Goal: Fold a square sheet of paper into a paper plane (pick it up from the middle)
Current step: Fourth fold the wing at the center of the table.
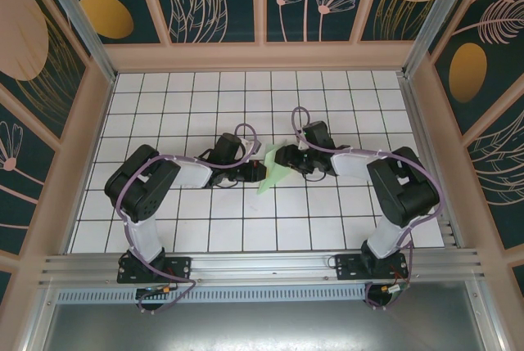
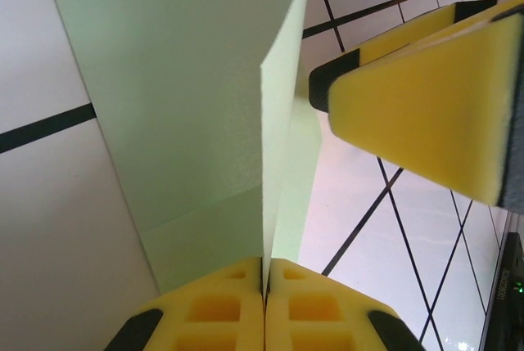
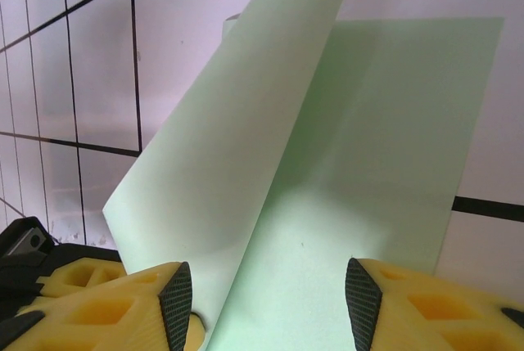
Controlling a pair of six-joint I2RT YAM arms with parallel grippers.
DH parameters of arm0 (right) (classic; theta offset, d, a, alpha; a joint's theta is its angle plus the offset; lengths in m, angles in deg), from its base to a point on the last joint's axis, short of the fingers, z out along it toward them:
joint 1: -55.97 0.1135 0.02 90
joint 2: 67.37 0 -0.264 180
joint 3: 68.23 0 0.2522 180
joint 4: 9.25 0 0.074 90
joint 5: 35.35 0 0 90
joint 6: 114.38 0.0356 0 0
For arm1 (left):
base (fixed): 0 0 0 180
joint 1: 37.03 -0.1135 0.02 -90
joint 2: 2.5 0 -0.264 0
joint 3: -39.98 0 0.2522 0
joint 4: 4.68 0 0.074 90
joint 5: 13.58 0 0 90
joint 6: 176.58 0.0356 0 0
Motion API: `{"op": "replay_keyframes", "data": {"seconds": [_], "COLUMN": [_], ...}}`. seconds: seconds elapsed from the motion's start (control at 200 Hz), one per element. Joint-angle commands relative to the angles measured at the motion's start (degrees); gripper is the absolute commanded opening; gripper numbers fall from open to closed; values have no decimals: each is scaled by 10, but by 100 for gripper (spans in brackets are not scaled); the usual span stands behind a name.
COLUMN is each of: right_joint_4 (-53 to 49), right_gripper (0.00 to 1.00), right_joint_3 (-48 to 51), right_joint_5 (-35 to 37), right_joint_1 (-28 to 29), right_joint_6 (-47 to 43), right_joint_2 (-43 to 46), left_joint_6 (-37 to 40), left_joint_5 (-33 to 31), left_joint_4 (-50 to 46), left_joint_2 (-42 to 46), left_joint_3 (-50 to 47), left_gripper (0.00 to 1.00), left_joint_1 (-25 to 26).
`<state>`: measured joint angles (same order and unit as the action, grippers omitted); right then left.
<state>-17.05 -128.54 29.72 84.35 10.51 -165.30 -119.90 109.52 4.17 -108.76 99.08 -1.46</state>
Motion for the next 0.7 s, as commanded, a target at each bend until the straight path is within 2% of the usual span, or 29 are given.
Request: {"op": "replay_keyframes", "data": {"seconds": [0.0, 0.38, 0.696], "right_joint_4": [-11, -38, -116], "right_gripper": [56, 56, 56], "right_joint_3": [-27, -53, -85], "right_joint_5": [-16, -4, 60], "right_joint_1": [-2, 0, 22], "right_joint_6": [-22, -31, -23], "right_joint_2": [-23, -48, -84], "left_joint_6": [-7, -10, -13], "left_joint_5": [16, 32, 35], "left_joint_4": [18, 15, 18], "left_joint_2": [-2, -16, -23], "left_joint_3": [-5, 2, 5], "left_gripper": [7, 7, 11], "left_joint_1": [1, 0, -2]}}
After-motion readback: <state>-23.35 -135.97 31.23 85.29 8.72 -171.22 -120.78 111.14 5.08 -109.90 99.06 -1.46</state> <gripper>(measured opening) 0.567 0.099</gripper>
